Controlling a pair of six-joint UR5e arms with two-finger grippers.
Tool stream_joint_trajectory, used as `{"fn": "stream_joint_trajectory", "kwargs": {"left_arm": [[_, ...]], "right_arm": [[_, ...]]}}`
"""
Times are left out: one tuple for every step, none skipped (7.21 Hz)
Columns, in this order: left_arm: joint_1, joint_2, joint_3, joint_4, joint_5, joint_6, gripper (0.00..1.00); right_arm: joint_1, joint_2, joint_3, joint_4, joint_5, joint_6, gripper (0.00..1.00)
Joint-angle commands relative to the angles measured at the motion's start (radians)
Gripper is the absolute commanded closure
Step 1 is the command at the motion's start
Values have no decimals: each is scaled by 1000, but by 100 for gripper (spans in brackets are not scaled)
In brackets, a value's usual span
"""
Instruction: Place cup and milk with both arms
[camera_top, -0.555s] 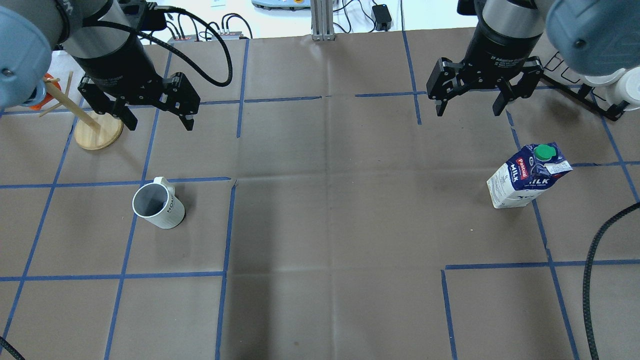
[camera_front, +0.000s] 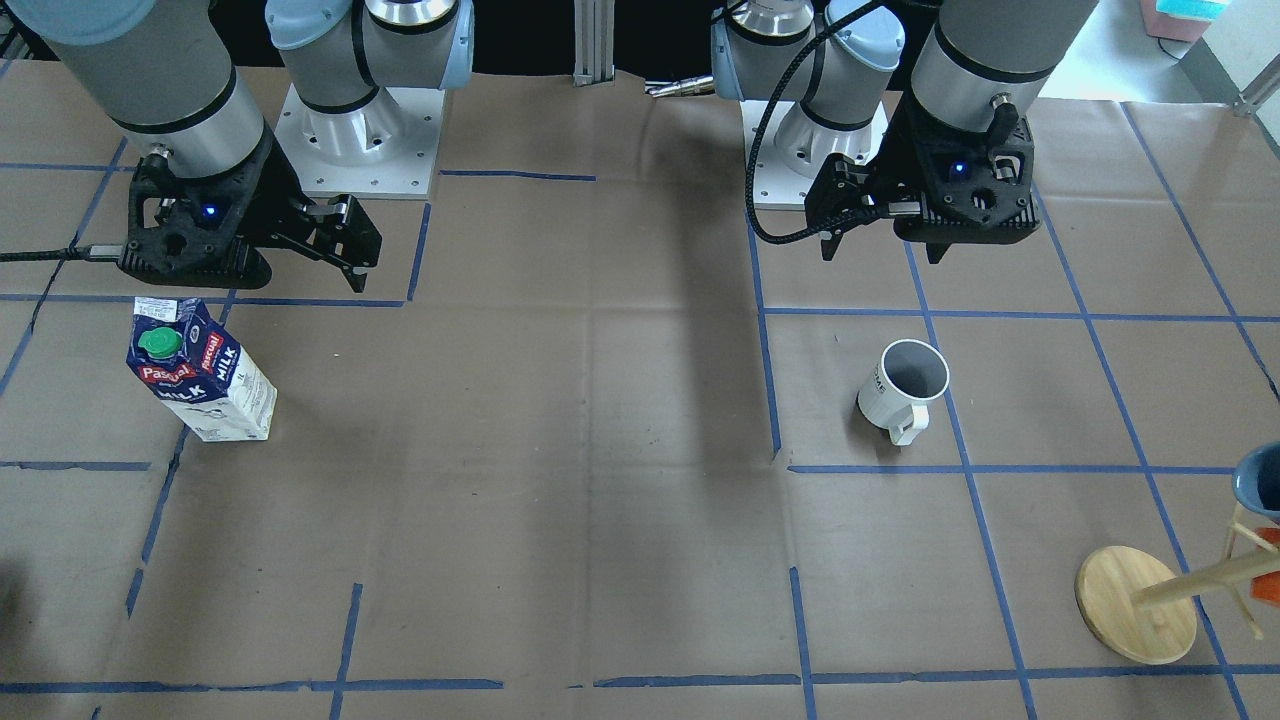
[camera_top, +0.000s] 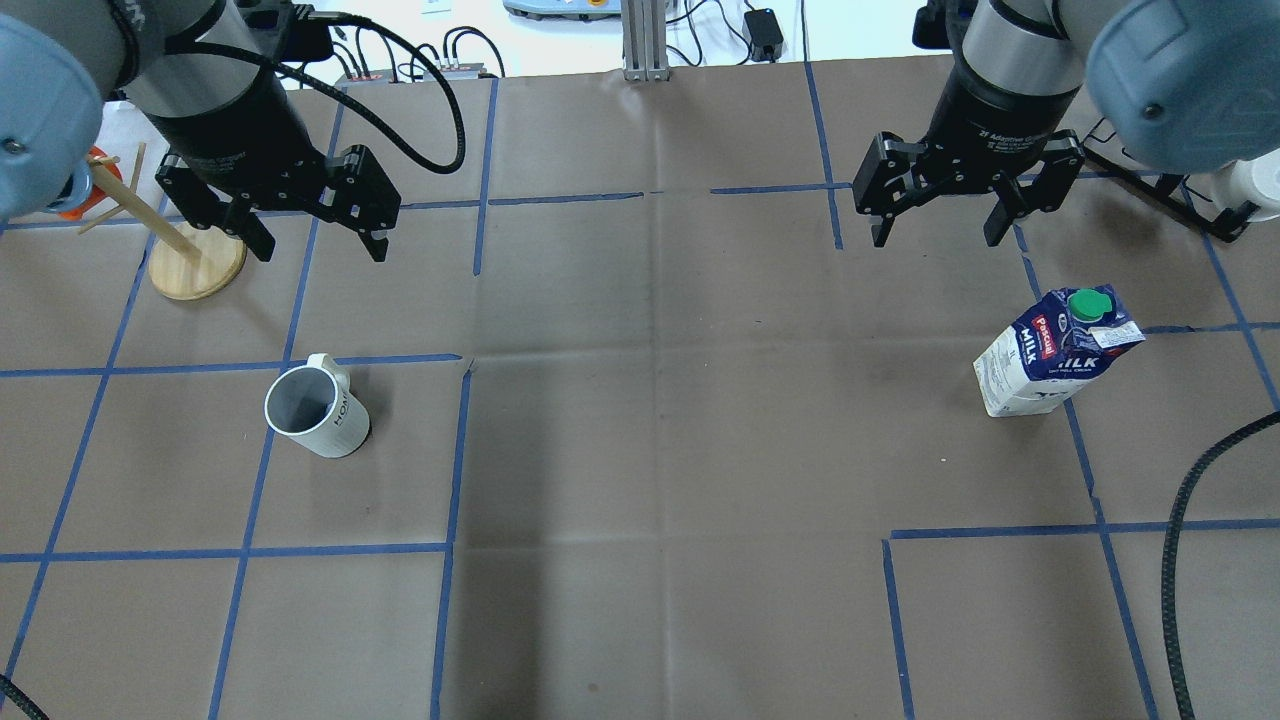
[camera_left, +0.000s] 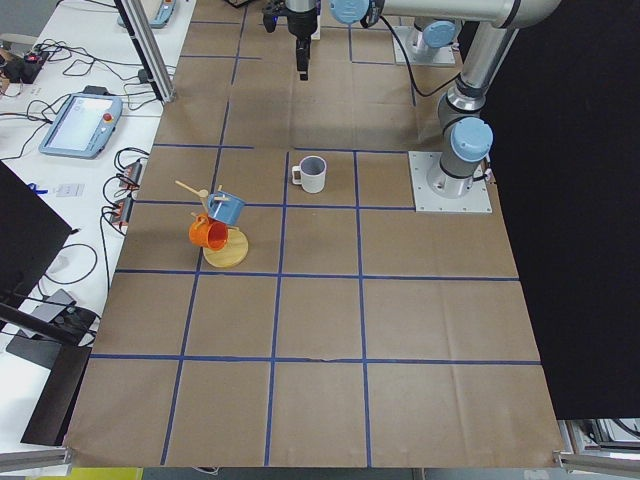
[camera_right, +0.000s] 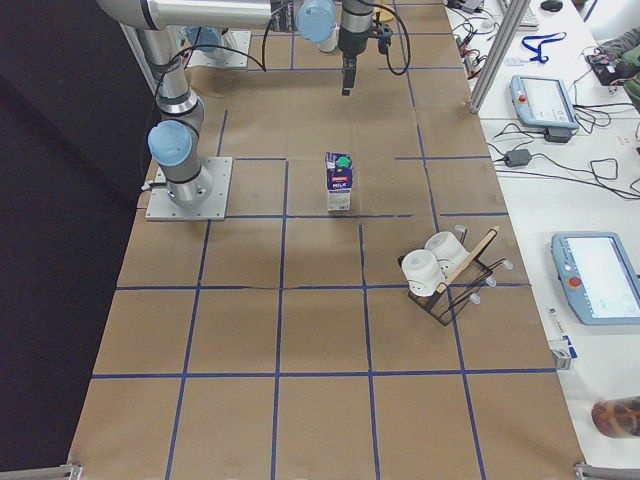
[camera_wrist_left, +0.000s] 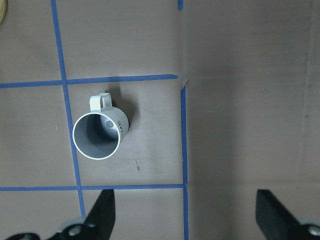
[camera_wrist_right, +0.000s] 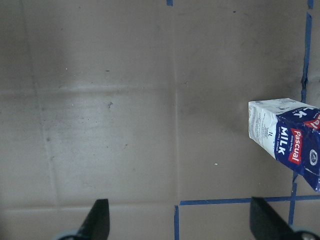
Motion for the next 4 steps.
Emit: {"fn": "stream_joint_trajectory", "kwargs": {"left_arm": [[0, 2, 0, 0, 0, -4, 0], [0, 8, -2, 0, 0, -1, 0], [0, 8, -2, 0, 0, 0, 0], [0, 10, -3, 0, 0, 2, 0]], "right_arm": [[0, -1, 1, -1, 0, 0, 0], [0, -1, 1, -2, 0, 0, 0], [0, -1, 1, -2, 0, 0, 0], [0, -1, 1, -2, 0, 0, 0]]}}
